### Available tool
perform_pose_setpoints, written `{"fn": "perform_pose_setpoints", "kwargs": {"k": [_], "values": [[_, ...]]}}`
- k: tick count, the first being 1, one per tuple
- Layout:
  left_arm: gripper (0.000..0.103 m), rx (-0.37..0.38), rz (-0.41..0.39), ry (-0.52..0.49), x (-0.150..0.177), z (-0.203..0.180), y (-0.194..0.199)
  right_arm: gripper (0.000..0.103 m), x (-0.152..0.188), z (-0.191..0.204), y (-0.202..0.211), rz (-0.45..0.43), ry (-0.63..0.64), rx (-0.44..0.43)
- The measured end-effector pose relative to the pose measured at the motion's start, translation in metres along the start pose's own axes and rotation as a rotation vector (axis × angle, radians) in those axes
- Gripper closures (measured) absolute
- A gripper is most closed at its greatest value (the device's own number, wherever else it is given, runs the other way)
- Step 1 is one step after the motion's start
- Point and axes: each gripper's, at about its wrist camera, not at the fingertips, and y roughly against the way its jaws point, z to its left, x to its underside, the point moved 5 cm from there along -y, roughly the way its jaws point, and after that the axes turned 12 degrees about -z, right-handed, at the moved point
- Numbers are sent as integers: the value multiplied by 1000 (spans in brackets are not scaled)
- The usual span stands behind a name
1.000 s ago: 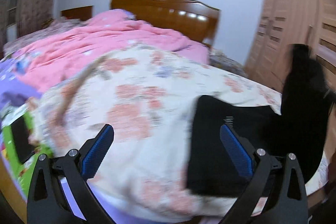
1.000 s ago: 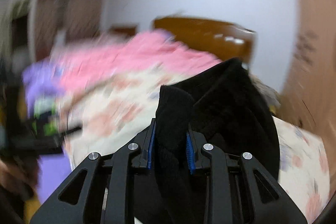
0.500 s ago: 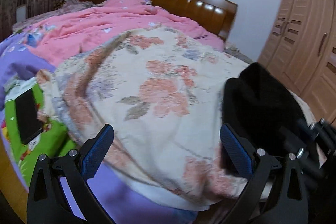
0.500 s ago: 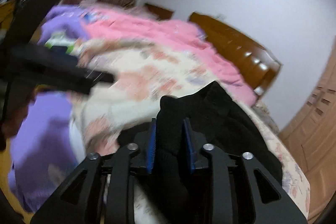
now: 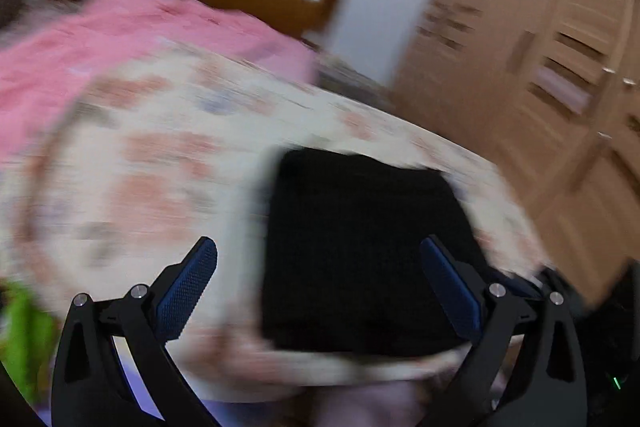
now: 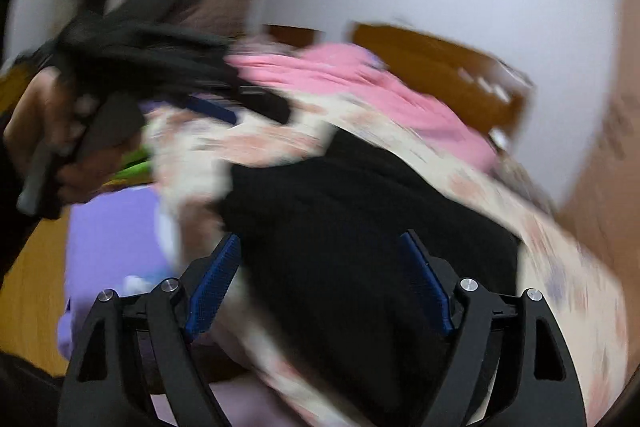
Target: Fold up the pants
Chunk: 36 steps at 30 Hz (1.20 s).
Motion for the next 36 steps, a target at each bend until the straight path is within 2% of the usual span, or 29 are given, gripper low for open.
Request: {"fn": "perform_pose_setpoints", "kwargs": {"k": [1, 2, 5, 6, 8, 9, 10, 11, 13, 15, 17, 19, 21, 23, 24, 25, 26, 27, 29, 32, 34, 36], "values": [[2, 38, 51, -5, 3, -10, -18, 25, 5, -15, 3, 14, -41, 29], [2, 36, 95, -17, 6, -15, -35, 24, 12, -36, 7, 25, -103, 67], [3, -62, 287, -20, 27, -8, -85, 23, 23, -64, 15, 26, -189, 101], [3, -80, 307, -35, 32, -6, -92, 23, 27, -70, 16, 31, -202, 111], [3, -97, 309, -78, 38, -8, -96, 22, 33, -76, 12, 39, -224, 113], [10, -109, 301, -96, 38, -10, -94, 21, 38, -78, 9, 45, -242, 112], [27, -97, 297, -95, 38, -11, -92, 20, 45, -80, 4, 54, -273, 103], [31, -95, 284, -89, 37, -11, -89, 19, 48, -80, -1, 58, -302, 91], [47, -90, 264, -113, 36, -14, -84, 19, 53, -84, -2, 51, -348, 72], [59, -104, 228, -117, 30, -15, -74, 18, 52, -85, -2, 50, -357, 66], [60, -104, 166, -114, 24, -22, -55, 17, 53, -85, -1, 46, -366, 69], [60, -131, 106, -149, 21, -30, -39, 17, 52, -87, 3, 40, -384, 72], [60, -204, 78, -194, 27, -30, -33, 17, 55, -89, 4, 40, -397, 78], [56, -263, 125, -210, 39, -21, -44, 16, 60, -91, 1, 54, -409, 72], [49, -279, 145, -179, 47, -9, -52, 16, 62, -90, 0, 60, -411, 71], [32, -285, 118, -154, 46, -4, -51, 16, 63, -90, 1, 61, -406, 73], [24, -331, 120, -136, 44, 2, -49, 16, 63, -90, 1, 64, -403, 71], [21, -350, 123, -123, 44, 4, -48, 16, 63, -90, 1, 69, -402, 69], [21, -362, 136, -95, 44, 6, -47, 16, 62, -91, 3, 73, -400, 71], [21, -404, 132, -135, 45, 3, -43, 16, 57, -95, 8, 51, -408, 84], [21, -400, 117, -129, 44, 5, -45, 16, 54, -97, 9, 33, -429, 71], [9, -416, 107, -121, 45, 11, -47, 16, 58, -89, 0, 78, -408, 35]]}}
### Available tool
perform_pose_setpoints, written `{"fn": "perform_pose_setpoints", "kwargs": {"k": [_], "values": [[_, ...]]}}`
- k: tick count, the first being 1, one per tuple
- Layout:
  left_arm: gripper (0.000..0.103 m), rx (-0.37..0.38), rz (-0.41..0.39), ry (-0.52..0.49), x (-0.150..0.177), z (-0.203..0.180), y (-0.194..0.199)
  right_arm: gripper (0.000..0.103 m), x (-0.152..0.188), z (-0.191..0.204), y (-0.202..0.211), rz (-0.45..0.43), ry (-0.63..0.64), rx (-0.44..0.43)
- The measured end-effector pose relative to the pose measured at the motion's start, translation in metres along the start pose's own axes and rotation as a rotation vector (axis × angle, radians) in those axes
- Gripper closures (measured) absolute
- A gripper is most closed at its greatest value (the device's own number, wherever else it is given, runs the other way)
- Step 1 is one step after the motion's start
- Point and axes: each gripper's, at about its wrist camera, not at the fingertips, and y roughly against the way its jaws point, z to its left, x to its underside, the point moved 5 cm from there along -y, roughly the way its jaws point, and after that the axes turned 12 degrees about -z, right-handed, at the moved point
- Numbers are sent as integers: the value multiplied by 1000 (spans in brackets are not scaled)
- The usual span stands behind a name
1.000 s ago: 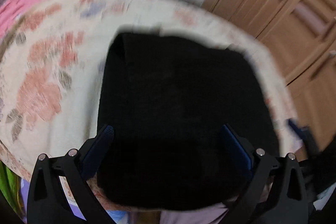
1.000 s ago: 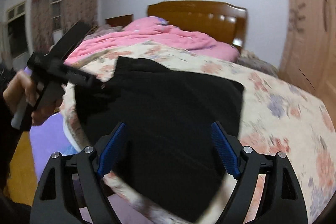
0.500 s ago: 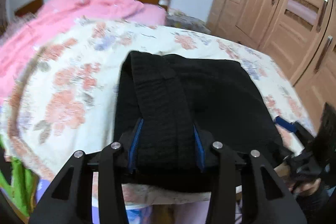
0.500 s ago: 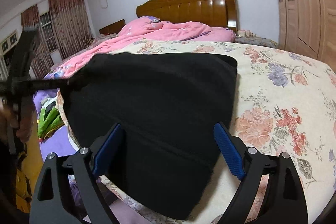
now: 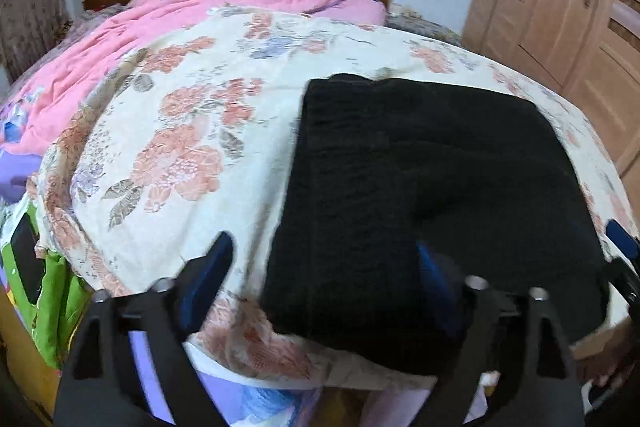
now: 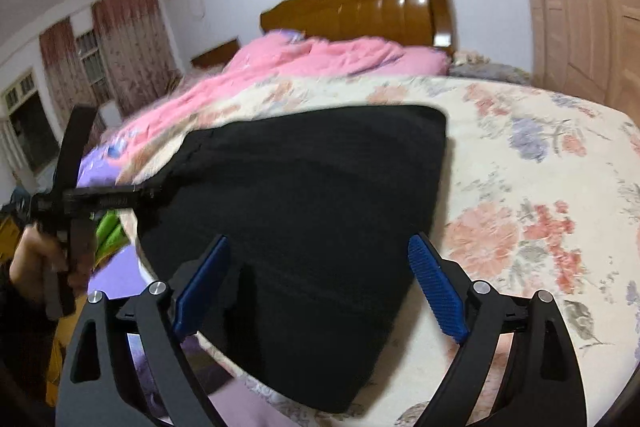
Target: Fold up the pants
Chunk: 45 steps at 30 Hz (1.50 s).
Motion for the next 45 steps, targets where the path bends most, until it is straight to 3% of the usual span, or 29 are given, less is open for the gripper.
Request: {"fn": "perform_pose_setpoints", "kwargs": {"k": [3, 7, 10, 14, 16, 19, 22, 23, 25, 27, 30, 33, 34, 36, 40, 43, 45], "values": [[8, 21, 18, 53, 2, 7, -2, 16, 12, 4, -7, 23, 70, -8], [7, -1, 16, 37, 2, 5, 0, 16, 1, -4, 2, 17, -3, 10], [1, 15, 28, 76, 5, 10, -6, 16, -15, 5, 14, -43, -36, -76], [1, 81, 37, 134, 9, 17, -12, 16, 17, 18, -14, 117, 94, -58], [1, 53, 27, 93, 7, 12, -8, 16, 20, 21, -12, 99, 142, -43], [1, -40, 17, 20, -3, 0, 8, 16, 14, 20, -6, 139, 133, -44], [2, -118, -108, -62, -33, -18, 42, 15, -4, 15, 4, 76, 50, -82], [2, -113, -154, -71, -46, -26, 50, 15, -10, 15, 1, 57, 32, -94], [2, 7, -192, -100, -71, -55, 50, 15, -14, 19, -13, 78, 60, -82], [2, 128, -116, -136, -84, -87, 20, 15, -14, 30, -32, 108, 89, -90], [2, 87, -20, -204, -89, -102, -34, 10, -8, 45, -45, 166, 157, -93], [2, 69, 85, -195, -80, -92, -79, 9, 12, 62, -36, 224, 361, -103], [2, 40, 88, -204, -78, -86, -86, 8, 15, 63, -34, 234, 392, -102], [1, 54, 89, -185, -74, -80, -91, 8, 15, 62, -32, 254, 405, -104], [1, 37, 55, -182, -73, -77, -90, 8, -13, 70, -49, 203, 310, -91], [1, 21, 42, -203, -73, -79, -89, 8, -14, 96, -70, 205, 389, -127], [1, 24, 39, -201, -74, -80, -88, 6, -2, 107, -80, 254, 425, -145]]}}
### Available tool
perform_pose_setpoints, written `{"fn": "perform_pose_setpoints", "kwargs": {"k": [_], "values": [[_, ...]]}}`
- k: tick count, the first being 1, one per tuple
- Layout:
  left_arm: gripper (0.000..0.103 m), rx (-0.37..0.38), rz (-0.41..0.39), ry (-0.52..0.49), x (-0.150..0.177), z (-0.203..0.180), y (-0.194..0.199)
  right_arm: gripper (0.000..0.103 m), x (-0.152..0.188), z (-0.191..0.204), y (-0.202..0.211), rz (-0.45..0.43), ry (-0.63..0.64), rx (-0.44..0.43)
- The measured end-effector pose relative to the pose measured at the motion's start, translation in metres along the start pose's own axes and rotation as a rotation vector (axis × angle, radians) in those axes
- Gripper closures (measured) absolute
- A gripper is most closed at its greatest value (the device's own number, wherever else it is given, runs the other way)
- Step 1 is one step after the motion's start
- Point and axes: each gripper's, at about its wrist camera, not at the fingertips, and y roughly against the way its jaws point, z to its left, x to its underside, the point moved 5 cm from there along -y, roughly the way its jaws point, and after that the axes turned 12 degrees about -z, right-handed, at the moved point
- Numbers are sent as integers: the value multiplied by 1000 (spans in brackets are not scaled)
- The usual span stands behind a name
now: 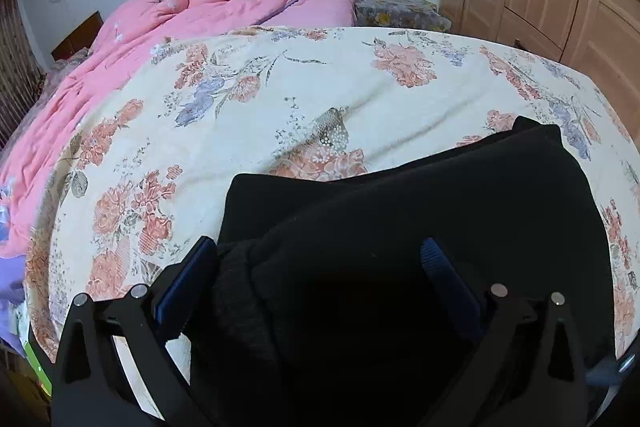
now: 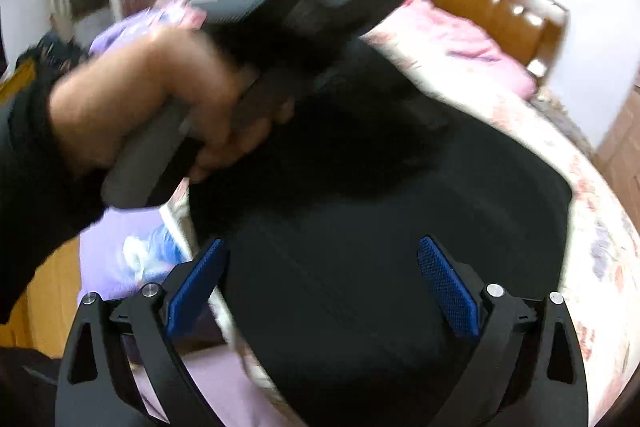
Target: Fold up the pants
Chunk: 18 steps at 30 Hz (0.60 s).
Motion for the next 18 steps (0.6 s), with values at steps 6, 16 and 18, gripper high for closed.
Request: {"fn": "perform_pose_setpoints", "kwargs": {"k": [6, 16, 18], "values": [[1, 18, -16, 14, 1, 3, -1, 6, 16, 10, 20, -13, 85, -82], [2, 2, -74, 57, -1, 9, 16, 8, -7, -67, 52, -142, -106, -31], [2, 24, -166, 82, -5, 11, 52, 8, -10, -121, 50, -155, -212, 91]]}}
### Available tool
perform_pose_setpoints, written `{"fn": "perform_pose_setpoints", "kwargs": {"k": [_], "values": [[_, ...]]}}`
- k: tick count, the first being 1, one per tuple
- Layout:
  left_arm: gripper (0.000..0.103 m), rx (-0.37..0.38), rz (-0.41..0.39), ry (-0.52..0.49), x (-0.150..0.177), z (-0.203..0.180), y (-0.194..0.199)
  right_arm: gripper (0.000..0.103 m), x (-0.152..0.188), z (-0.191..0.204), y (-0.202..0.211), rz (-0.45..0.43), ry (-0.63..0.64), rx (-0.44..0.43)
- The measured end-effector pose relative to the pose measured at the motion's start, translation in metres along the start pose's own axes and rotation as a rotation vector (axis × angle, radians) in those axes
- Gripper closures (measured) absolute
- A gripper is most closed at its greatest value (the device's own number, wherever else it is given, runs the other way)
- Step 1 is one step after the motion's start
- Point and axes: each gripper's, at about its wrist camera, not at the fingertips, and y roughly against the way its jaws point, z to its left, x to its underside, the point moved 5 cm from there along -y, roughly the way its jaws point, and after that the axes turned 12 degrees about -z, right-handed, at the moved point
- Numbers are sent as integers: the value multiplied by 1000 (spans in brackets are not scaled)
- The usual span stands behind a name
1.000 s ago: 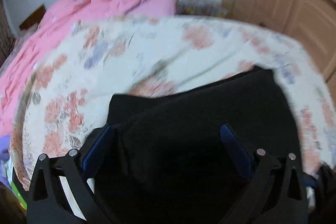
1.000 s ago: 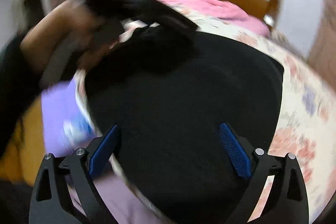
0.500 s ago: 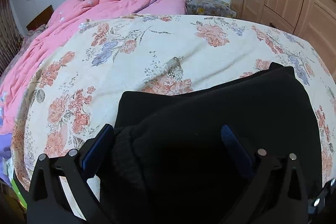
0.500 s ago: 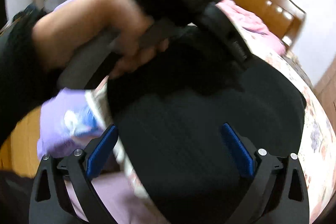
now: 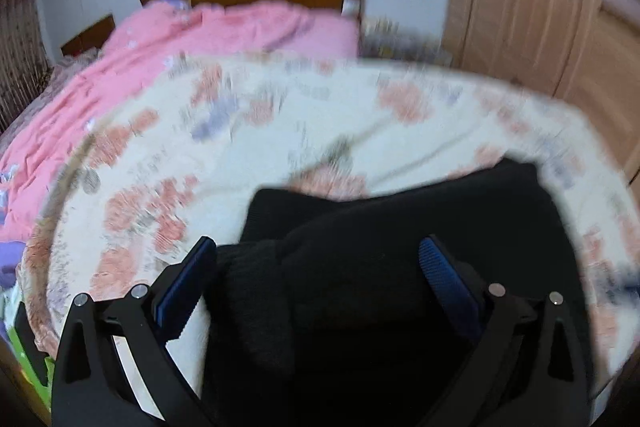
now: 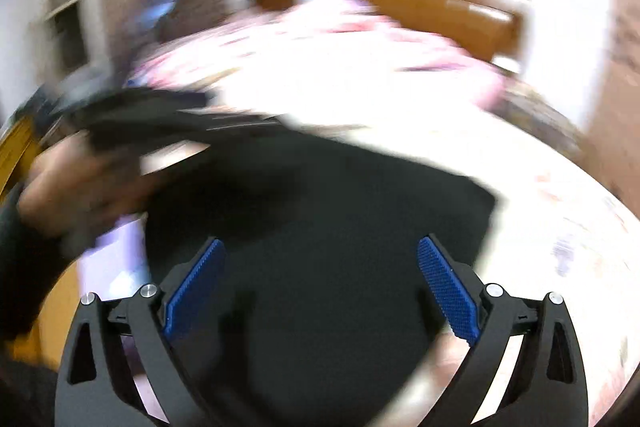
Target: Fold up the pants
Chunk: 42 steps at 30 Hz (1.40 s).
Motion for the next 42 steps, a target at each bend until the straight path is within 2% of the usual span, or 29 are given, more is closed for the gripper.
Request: {"fn": "perform_pose_setpoints", "kwargs": {"k": [2, 4, 6, 7, 8, 10, 11, 12, 13, 16, 18, 20, 23, 25, 27, 30, 34, 38, 42], "values": [[2, 15, -49, -9, -3, -3, 22, 8, -3, -39, -23, 35, -85, 57], [2, 46, 15, -41, 9, -8, 16, 8, 1, -58, -51, 94, -142, 37], [2, -1, 88, -80, 28, -8, -3, 4, 15, -67, -83, 192, -165, 31], [2, -4, 140, -70, 41, -4, -17, 4, 16, -69, -88, 186, -180, 16], [2, 12, 154, -46, 46, -1, -21, 4, 15, -75, -88, 169, -222, -3], [1, 43, 151, 21, 44, 7, -19, 5, 14, -84, -83, 152, -288, 47], [1, 43, 146, 27, 42, 8, -16, 5, 10, -91, -68, 117, -330, 99], [2, 27, 129, 20, 38, 10, -10, 5, 7, -88, -55, 89, -347, 126], [2, -7, 72, 10, 31, 14, 5, 5, 6, -87, -38, 48, -364, 146], [2, -85, -162, 25, 14, 29, 75, 4, 8, -68, 36, -110, -351, 156], [2, -150, -302, -3, 13, 38, 127, 4, 14, -56, 75, -150, -297, 193], [2, -206, -357, -32, 16, 42, 165, 4, 24, -42, 111, -168, -268, 201], [2, -282, -378, -64, 32, 44, 205, 4, 40, -15, 145, -185, -241, 230], [2, -299, -359, -84, 48, 39, 218, 4, 53, 1, 154, -174, -226, 237], [2, -267, -315, -84, 61, 29, 218, 4, 72, 20, 152, -142, -194, 262], [2, -246, -254, -47, 92, 10, 210, 4, 99, 35, 140, -86, -177, 295], [2, -182, -139, -40, 133, -26, 182, 4, 122, 58, 120, -4, -94, 283], [2, -135, -56, -52, 161, -54, 168, 4, 124, 72, 132, -62, -7, 301], [2, -110, -76, -60, 163, -58, 169, 4, 127, 68, 148, -112, -23, 319]]}}
